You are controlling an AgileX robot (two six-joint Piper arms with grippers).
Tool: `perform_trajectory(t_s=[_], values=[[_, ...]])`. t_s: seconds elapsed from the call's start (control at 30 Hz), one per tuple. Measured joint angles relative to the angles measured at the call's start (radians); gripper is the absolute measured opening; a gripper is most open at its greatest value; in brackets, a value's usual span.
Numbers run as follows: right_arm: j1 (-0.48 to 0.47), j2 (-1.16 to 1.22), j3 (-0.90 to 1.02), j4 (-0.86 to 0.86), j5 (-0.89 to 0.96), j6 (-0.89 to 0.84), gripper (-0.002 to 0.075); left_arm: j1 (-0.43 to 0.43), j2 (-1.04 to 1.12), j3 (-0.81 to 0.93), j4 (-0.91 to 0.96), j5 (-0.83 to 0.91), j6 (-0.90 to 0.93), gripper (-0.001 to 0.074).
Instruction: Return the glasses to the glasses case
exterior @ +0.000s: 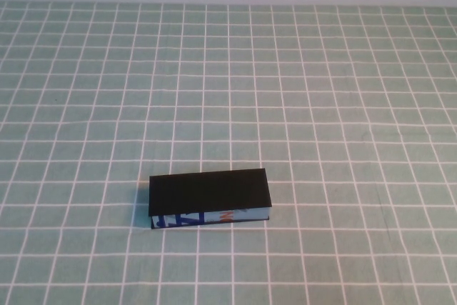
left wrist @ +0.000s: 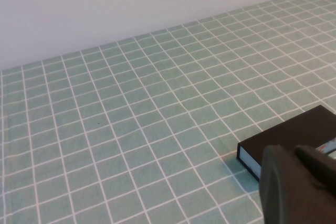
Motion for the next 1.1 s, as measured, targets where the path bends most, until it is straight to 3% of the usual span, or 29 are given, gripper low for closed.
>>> perform_trajectory(t_s=[0.43,0.67,0.77,0.93,1.1], values=[[0.000,-0.002,0.018,0.001,0.039,0.000,-0.0011,0.000,0.000,0.003,0.000,0.003,0.000,0.0001],[0.000,-0.002,0.018,0.004,0.047,0.000,-0.0011,0.000,0.000,0.087,-0.002,-0.010,0.000,0.0001],[0.000,-0.002,0.018,0.004,0.047,0.000,-0.0011,0.000,0.000,0.165,0.030,-0.112,-0.008,0.0001],[0.000,-0.002,0.018,0.004,0.049,0.000,-0.0011,0.000,0.006,0.319,0.137,-0.505,-0.126,0.0001],[0.000,-0.002,0.018,0.004,0.051,0.000,-0.0011,0.000,0.014,0.451,0.030,-0.668,-0.162,0.0001]])
